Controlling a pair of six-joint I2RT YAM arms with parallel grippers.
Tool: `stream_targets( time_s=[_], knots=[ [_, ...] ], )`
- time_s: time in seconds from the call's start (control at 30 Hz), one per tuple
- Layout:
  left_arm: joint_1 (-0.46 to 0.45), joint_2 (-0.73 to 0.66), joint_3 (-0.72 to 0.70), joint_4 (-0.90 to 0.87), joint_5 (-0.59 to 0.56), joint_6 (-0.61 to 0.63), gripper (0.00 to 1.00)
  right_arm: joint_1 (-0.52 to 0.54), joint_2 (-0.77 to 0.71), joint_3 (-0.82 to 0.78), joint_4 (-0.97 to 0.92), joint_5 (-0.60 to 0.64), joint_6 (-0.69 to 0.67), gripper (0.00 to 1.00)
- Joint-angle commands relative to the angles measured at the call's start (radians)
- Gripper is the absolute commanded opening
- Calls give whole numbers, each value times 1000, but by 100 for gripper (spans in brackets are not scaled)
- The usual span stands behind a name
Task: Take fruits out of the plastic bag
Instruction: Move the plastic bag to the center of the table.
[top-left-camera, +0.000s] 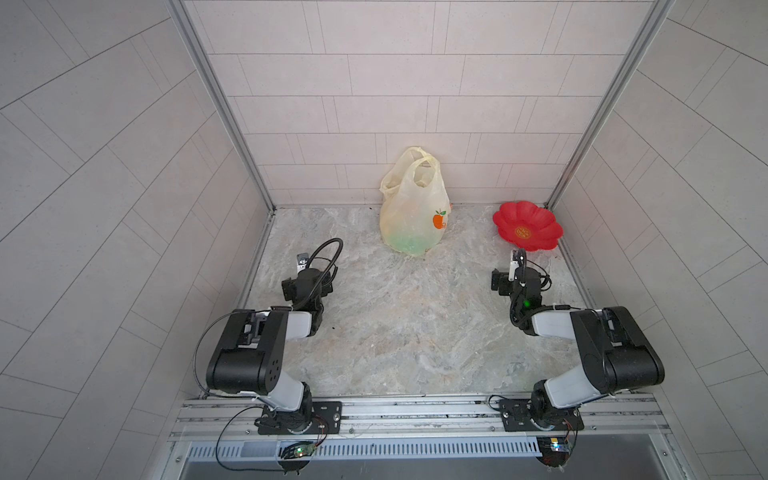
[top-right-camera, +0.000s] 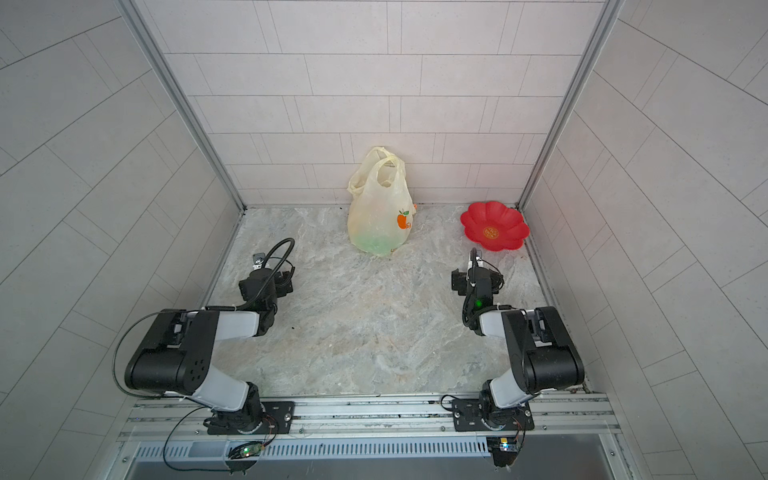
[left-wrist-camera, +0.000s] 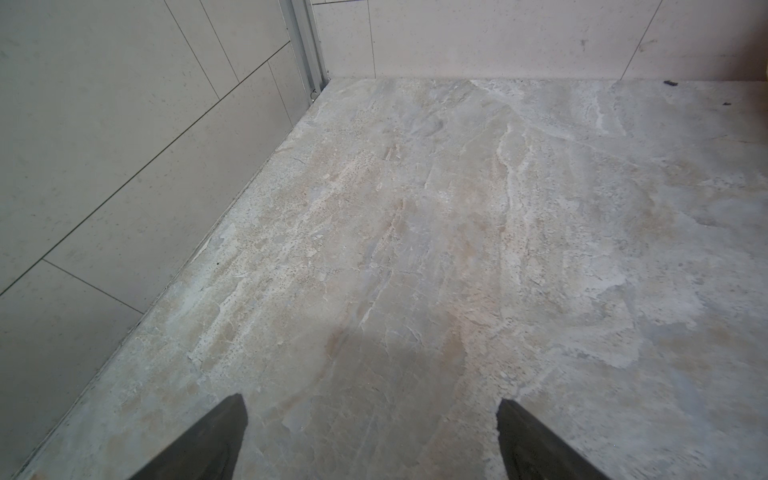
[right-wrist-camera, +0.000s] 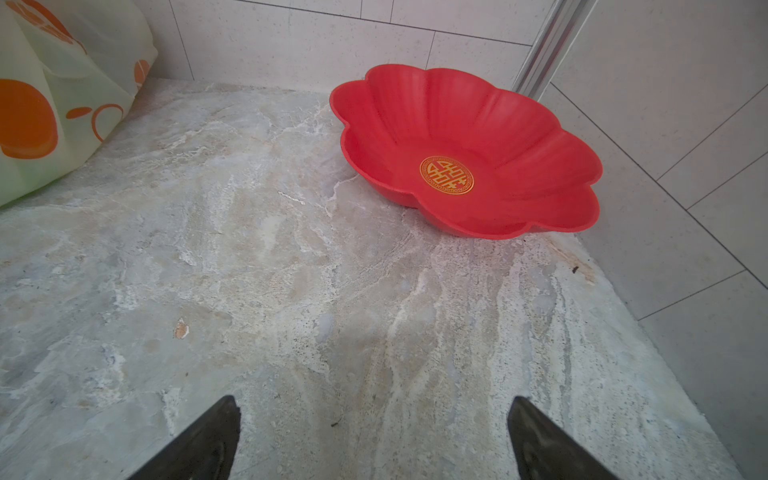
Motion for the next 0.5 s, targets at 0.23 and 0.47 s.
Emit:
stream_targets(
  time_s=[0.23,0.47],
  knots=[
    [-4,-71,24,-48,23,14,100,3,-13,0,-1,-7,-23,99],
    [-54,-291,-7,-185,-120,-23,100,97,-211,19,-187,54,-104,99]
  ],
)
